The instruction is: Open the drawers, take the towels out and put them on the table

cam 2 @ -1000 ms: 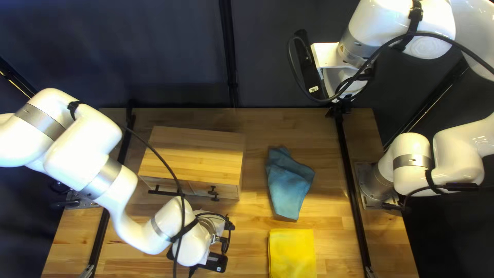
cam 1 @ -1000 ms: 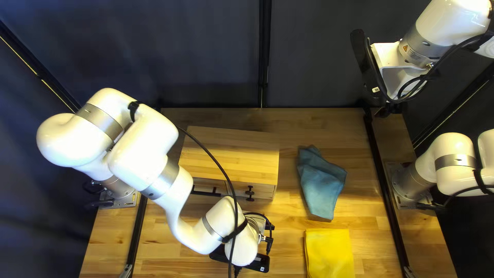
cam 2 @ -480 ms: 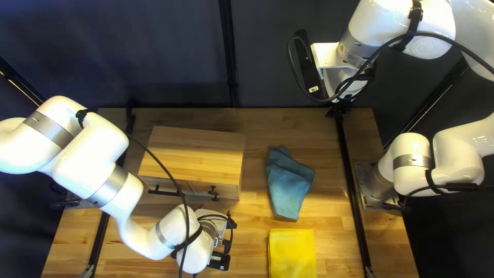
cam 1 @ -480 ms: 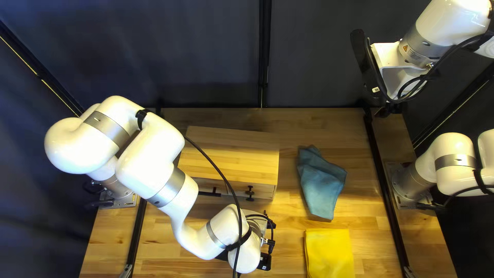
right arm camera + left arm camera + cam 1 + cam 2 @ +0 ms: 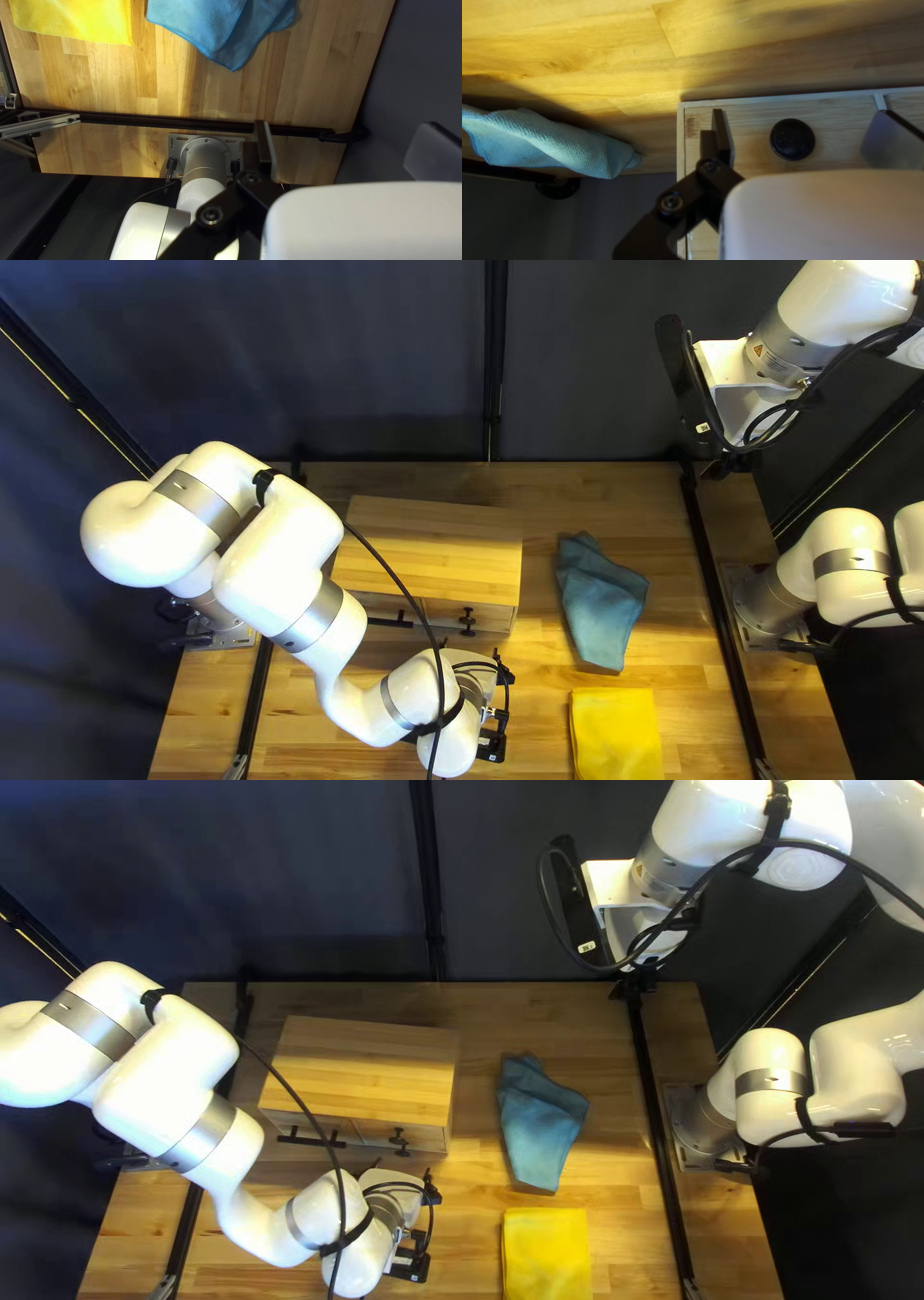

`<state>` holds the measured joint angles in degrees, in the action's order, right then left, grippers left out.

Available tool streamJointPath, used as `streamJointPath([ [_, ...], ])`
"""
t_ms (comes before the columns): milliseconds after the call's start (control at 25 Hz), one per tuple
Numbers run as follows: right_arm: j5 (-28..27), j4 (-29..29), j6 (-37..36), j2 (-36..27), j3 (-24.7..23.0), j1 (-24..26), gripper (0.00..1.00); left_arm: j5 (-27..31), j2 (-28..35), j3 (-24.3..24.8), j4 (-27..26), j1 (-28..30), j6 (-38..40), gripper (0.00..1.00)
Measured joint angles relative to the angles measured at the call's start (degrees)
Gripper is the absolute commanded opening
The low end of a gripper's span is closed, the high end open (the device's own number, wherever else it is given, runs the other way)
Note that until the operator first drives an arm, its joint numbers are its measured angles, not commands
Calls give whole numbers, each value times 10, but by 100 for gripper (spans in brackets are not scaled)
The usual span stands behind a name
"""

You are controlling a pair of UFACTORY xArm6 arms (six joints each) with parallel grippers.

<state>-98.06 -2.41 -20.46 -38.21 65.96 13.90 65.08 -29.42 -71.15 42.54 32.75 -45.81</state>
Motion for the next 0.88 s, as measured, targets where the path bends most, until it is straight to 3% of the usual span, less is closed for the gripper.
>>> streamJointPath([
  [880, 0, 0, 0, 0, 0, 0, 100, 8, 23, 44, 42, -3, 48, 100],
])
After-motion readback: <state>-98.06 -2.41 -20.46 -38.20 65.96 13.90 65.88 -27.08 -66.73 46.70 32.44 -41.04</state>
